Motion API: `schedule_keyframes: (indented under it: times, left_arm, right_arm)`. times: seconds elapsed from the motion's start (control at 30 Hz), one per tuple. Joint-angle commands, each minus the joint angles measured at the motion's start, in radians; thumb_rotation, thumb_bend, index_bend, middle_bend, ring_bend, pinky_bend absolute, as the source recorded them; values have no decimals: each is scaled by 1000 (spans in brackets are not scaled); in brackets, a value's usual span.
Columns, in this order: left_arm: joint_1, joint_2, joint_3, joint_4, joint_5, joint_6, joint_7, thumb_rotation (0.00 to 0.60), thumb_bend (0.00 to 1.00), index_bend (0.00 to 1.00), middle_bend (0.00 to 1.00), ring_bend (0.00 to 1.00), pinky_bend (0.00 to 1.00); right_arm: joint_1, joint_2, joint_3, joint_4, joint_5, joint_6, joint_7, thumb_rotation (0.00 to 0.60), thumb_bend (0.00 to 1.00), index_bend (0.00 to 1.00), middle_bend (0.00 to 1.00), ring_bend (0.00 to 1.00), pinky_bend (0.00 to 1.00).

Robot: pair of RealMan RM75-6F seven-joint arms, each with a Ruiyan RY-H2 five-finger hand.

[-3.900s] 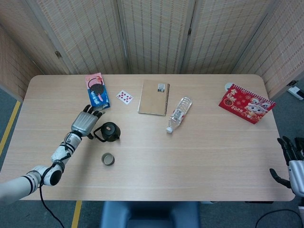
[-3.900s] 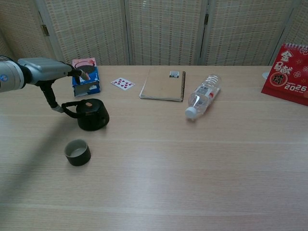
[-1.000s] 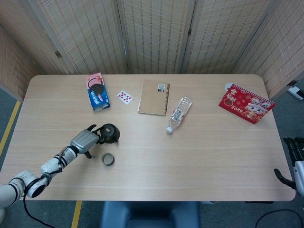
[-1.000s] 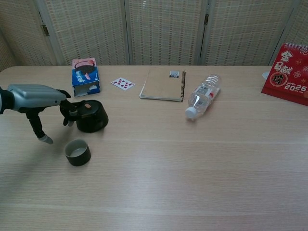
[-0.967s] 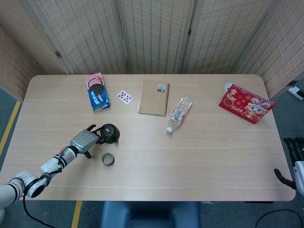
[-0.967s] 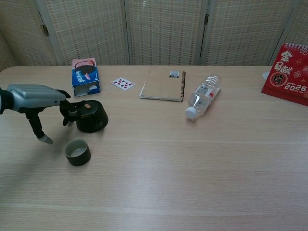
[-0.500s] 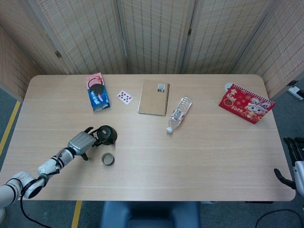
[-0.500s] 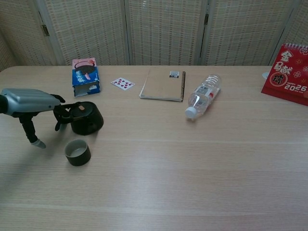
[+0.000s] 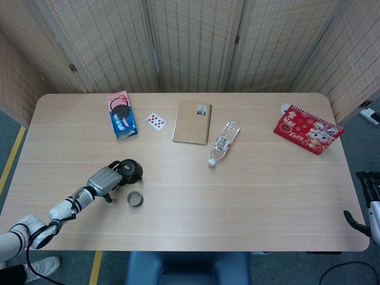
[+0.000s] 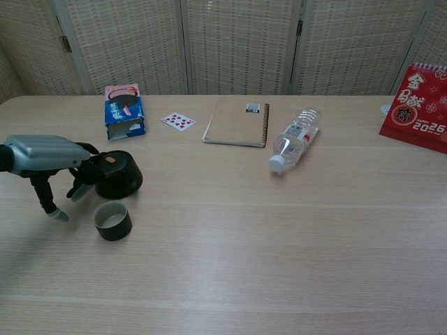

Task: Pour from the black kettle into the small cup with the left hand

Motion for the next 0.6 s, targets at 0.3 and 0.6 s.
schedule_keyframes:
  times: [0.3,0.6]
  left_arm:
    - [-8,-6,-8,15,5,12,-25,600,165,812,849,657,0]
    - [-14,-6,-24,22,-7,16,-48,600,165,930,978,789,0]
  right_arm:
    - [4,-1,4,4,4,-5,1,600,290,22,121,250,0]
    - [4,-1,5,4,8,-8,1,600,291,22,121,250,0]
